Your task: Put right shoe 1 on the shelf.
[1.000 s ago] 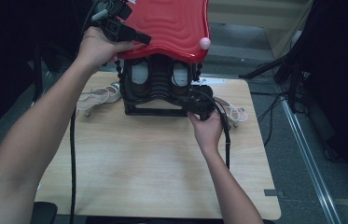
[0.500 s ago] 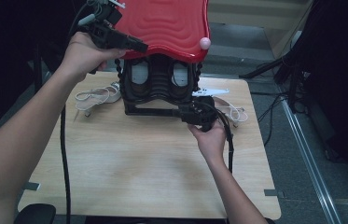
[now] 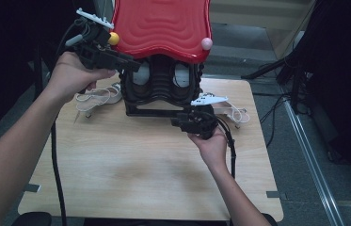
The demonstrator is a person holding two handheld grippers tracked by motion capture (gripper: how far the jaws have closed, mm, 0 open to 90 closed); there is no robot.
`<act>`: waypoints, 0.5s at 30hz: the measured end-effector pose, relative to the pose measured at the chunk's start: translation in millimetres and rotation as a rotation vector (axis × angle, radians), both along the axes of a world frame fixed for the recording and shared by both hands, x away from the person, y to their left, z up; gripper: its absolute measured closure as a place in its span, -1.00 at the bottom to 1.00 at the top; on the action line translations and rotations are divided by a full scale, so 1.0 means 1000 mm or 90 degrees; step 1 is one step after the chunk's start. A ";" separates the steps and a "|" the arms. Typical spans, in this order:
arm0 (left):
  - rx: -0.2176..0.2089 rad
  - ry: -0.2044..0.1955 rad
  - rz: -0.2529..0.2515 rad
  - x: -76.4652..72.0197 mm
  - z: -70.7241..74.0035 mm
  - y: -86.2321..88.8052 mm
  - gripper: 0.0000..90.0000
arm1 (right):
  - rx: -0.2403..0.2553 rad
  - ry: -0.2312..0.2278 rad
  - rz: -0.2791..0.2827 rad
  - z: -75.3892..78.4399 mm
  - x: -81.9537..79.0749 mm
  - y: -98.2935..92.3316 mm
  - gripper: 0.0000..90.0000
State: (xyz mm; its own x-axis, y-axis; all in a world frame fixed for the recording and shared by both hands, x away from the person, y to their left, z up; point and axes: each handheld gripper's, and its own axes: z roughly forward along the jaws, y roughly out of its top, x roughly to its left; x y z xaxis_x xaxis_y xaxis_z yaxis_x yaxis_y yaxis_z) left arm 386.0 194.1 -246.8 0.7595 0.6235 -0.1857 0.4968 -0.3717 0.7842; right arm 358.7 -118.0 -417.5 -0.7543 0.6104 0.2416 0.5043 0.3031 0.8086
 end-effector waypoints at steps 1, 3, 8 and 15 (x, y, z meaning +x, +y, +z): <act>0.003 -0.001 0.001 -0.003 -0.002 0.001 0.19 | -0.001 0.001 0.004 0.000 0.000 0.001 0.38; 0.006 0.000 0.003 -0.008 -0.006 0.004 0.19 | -0.001 0.001 0.008 0.000 -0.002 0.001 0.38; 0.005 0.011 0.008 -0.016 -0.019 0.012 0.16 | 0.001 0.003 0.020 -0.001 -0.005 0.002 0.36; 0.006 0.023 0.012 -0.027 -0.038 0.020 0.15 | -0.006 0.007 0.030 -0.005 -0.006 0.001 0.33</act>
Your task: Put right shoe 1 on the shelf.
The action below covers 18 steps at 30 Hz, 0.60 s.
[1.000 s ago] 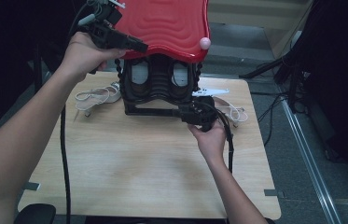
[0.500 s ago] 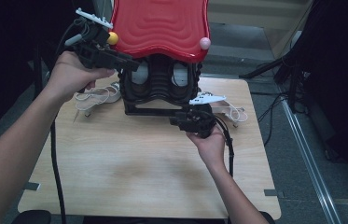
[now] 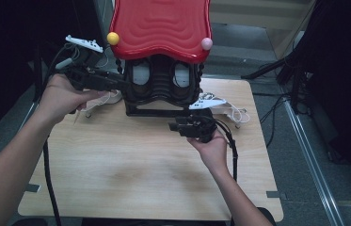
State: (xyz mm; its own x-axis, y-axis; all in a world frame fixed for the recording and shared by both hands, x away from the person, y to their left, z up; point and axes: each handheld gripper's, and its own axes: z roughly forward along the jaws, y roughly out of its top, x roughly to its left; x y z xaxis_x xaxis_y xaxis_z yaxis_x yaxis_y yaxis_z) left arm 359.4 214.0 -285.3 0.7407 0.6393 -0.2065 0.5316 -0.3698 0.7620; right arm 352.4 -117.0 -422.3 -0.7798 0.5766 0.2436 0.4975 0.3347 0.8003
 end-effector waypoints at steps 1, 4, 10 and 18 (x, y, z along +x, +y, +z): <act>0.000 -0.001 0.001 -0.001 -0.003 0.001 0.15 | 0.002 0.003 0.000 -0.001 0.000 0.000 0.33; 0.001 0.003 0.005 -0.005 -0.012 0.003 0.14 | 0.012 0.006 -0.005 -0.006 -0.002 -0.004 0.33; -0.003 0.009 0.008 -0.010 -0.028 0.009 0.15 | 0.013 0.003 -0.012 -0.014 -0.003 -0.009 0.33; 0.007 0.016 0.021 -0.014 -0.056 0.018 0.16 | 0.005 -0.002 -0.016 -0.023 -0.008 -0.013 0.31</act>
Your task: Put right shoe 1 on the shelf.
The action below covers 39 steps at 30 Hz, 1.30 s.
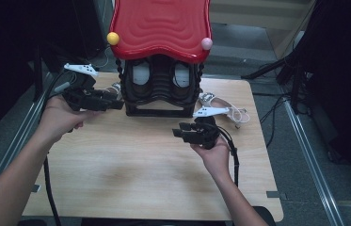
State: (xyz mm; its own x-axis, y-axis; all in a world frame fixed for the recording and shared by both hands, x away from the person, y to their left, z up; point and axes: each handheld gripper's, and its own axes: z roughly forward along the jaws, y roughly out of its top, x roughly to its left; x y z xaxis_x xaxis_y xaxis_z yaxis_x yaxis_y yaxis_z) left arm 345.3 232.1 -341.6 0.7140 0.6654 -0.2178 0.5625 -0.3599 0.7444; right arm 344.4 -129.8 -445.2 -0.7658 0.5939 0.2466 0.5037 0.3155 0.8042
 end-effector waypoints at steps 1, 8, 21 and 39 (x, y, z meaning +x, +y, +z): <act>0.000 0.001 0.002 0.000 -0.004 0.001 0.16 | 0.001 0.003 -0.001 -0.001 -0.001 -0.001 0.31; -0.004 0.015 -0.001 -0.003 -0.032 0.009 0.32 | -0.007 0.007 -0.004 -0.008 -0.004 -0.001 0.31; -0.006 0.029 0.005 -0.010 -0.071 0.017 0.72 | -0.019 0.006 -0.001 -0.016 -0.008 -0.001 0.32; 0.004 0.049 0.057 -0.016 -0.113 0.051 0.99 | -0.029 0.006 -0.003 -0.020 -0.010 0.000 0.31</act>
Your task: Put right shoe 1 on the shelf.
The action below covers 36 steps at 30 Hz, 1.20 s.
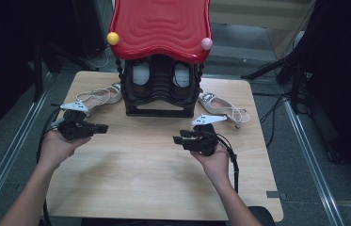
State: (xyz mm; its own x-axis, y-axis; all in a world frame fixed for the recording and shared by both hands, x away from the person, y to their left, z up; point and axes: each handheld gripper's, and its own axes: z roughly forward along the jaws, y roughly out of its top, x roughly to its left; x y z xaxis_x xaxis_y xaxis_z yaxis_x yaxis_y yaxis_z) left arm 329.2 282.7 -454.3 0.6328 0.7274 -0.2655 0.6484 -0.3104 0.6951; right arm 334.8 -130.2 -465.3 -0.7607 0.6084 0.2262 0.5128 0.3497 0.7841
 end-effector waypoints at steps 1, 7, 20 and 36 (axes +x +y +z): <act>0.001 0.000 0.003 0.000 -0.002 0.002 0.99 | 0.001 -0.001 -0.001 -0.001 0.000 0.000 0.31; 0.003 0.014 0.019 0.003 -0.011 0.016 0.99 | 0.001 0.004 -0.002 -0.002 0.000 0.000 0.32; 0.007 0.017 0.088 0.018 -0.032 0.057 0.99 | -0.012 0.005 -0.001 -0.006 0.000 0.001 0.32; 0.014 0.038 0.116 0.048 -0.047 0.074 1.00 | -0.032 0.003 -0.018 -0.010 -0.004 -0.005 0.33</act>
